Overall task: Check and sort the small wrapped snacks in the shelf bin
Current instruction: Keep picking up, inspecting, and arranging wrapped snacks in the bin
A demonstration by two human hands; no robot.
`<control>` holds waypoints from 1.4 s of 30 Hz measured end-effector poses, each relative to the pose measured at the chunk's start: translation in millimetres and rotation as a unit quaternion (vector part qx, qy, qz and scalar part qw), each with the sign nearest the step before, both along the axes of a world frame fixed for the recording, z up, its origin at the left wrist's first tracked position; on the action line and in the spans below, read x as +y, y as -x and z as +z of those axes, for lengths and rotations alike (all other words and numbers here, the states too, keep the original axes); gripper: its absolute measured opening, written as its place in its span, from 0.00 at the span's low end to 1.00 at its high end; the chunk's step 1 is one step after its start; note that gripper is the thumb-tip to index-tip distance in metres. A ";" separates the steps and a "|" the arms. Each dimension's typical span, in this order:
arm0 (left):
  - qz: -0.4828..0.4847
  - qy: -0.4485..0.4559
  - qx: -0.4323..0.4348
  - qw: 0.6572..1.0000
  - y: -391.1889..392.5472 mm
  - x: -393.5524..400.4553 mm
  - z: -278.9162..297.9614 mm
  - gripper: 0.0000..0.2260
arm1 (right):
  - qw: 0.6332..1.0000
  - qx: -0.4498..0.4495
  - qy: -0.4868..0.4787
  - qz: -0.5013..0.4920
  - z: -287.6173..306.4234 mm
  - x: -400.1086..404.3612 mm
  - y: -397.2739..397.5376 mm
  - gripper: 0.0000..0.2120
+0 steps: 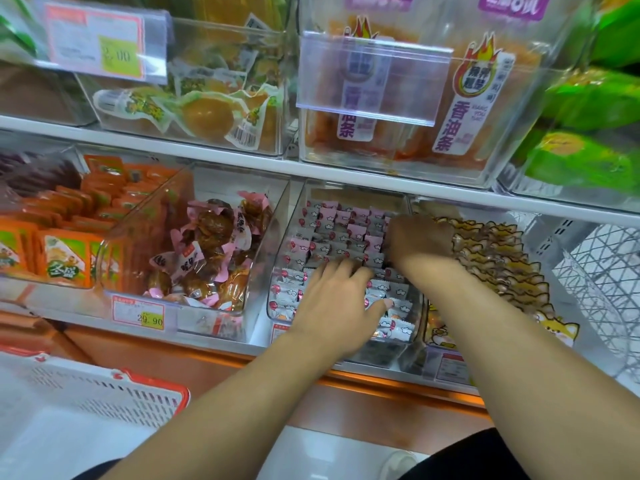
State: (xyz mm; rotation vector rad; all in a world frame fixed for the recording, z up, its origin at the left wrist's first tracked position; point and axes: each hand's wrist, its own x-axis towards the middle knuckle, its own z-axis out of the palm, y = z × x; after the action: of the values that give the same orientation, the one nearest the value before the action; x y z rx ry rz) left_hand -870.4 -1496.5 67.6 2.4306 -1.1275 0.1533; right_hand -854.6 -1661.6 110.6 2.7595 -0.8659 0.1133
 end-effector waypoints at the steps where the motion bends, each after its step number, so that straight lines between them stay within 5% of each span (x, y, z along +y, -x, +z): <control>1: -0.002 0.006 0.000 1.000 -0.3 1.4 0.0 0.24 | 0.999 -0.035 0.010 0.004 1.5 -0.3 1.2 0.10; 4: -0.005 0.012 -0.003 1.000 -2.6 5.8 1.0 0.24 | 0.991 -0.133 0.005 0.016 10.0 -2.8 10.7 0.09; 8: 0.001 0.023 0.017 1.000 -5.9 13.7 4.0 0.23 | 0.963 -0.239 -0.124 0.019 17.3 -2.5 36.5 0.07; 14: 0.048 0.162 0.162 0.972 -4.0 33.3 17.9 0.24 | 0.847 -0.431 -0.290 0.115 13.6 19.2 82.8 0.09; 18: 0.058 0.277 0.266 0.921 -0.7 57.3 29.8 0.23 | 0.740 -0.503 -0.437 0.092 16.9 42.7 101.2 0.07; 22: 0.031 0.336 0.382 0.860 6.5 81.9 40.3 0.20 | 0.526 -0.462 -0.713 0.027 17.8 65.0 106.9 0.04; 27: 0.049 0.398 0.492 0.773 11.5 106.2 38.6 0.18 | 0.420 -0.392 -0.818 -0.003 19.0 73.6 109.3 0.04; 30: 0.075 0.416 0.500 0.756 10.3 117.4 37.7 0.12 | 0.416 -0.344 -0.842 -0.012 19.9 69.9 107.8 0.02; 37: 0.097 0.423 0.472 0.767 15.2 127.3 36.3 0.03 | 0.440 -0.203 -0.874 0.043 14.3 74.5 108.2 0.16; 42: 0.077 0.450 0.610 0.648 13.5 124.5 37.6 0.15 | 0.501 -0.270 -0.815 0.111 2.9 84.6 105.7 0.19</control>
State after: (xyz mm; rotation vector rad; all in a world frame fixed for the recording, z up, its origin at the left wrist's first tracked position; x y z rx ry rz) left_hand -883.9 -1372.0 105.2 1.1511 -0.0733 -0.6478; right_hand -960.3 -1577.0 113.5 4.8813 -0.8846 0.3807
